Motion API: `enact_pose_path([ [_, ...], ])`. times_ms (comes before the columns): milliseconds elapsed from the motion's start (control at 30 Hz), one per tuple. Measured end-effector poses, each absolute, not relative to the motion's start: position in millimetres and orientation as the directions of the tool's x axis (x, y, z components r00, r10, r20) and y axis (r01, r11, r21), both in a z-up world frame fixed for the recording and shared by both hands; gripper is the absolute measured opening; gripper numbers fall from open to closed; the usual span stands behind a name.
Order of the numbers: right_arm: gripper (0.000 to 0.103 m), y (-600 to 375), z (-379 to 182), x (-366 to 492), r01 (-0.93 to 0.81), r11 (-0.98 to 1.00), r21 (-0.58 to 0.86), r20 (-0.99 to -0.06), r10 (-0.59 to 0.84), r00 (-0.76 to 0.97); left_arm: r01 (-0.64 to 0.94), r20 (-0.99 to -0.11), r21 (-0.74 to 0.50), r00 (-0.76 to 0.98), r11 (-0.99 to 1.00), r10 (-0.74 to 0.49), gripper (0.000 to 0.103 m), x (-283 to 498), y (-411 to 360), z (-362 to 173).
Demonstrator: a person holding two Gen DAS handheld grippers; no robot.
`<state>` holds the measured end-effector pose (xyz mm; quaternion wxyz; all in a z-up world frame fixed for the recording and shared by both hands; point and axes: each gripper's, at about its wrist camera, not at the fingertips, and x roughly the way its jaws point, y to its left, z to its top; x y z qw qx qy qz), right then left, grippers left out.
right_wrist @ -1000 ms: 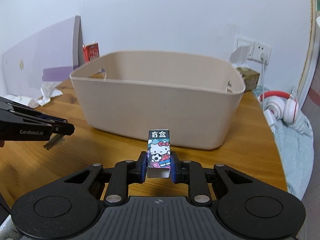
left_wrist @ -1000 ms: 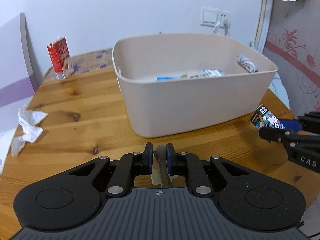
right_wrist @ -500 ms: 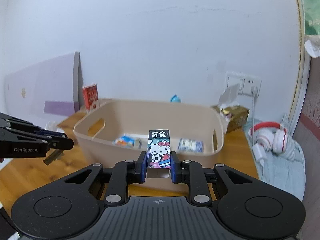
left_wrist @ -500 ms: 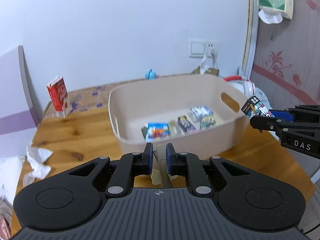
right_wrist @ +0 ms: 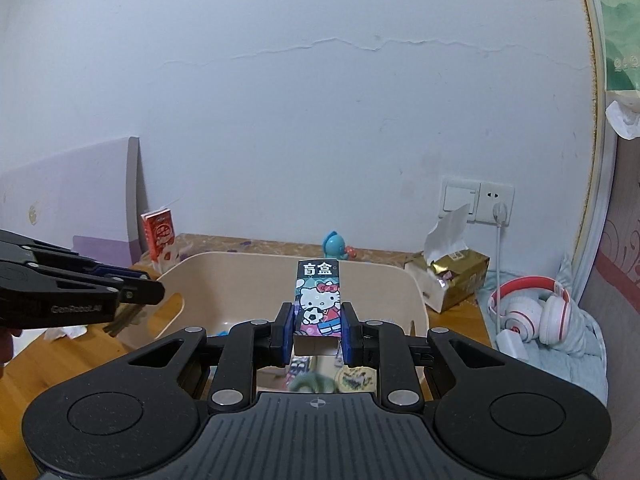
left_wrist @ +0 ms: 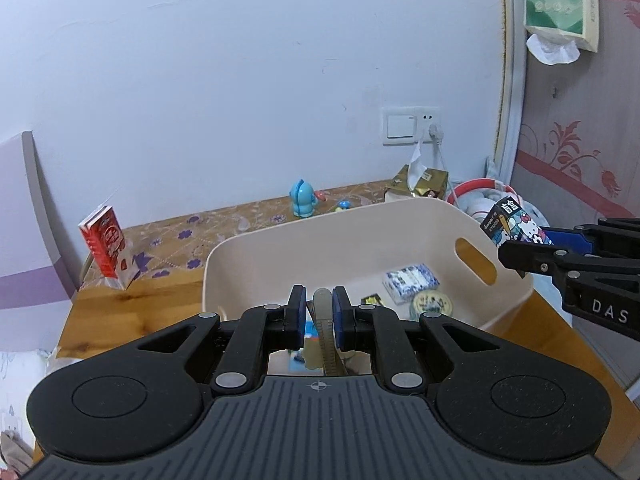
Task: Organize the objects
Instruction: 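Lift the stick toy and Hello Kitty box over the basket and release both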
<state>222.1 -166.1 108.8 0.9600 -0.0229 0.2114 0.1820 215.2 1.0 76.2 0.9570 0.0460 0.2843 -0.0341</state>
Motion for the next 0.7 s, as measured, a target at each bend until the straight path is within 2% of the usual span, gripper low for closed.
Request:
enact_pose_path([
  [333,0.021,-163.5,99.4,262.5,-0.340,0.940,0.020,-0.453,0.311,0.835,0.080,-0.608,0.074,0.794,0.994,-0.019,0.013,273.8,-10.1,52.0],
  [700,0.021,-140.5,71.8,304.0,-0.352,0.935,-0.036,-0.580,0.267,0.770,0.054,-0.731,0.090,0.682,0.994,0.029,0.014,320.5,-5.1,3.6],
])
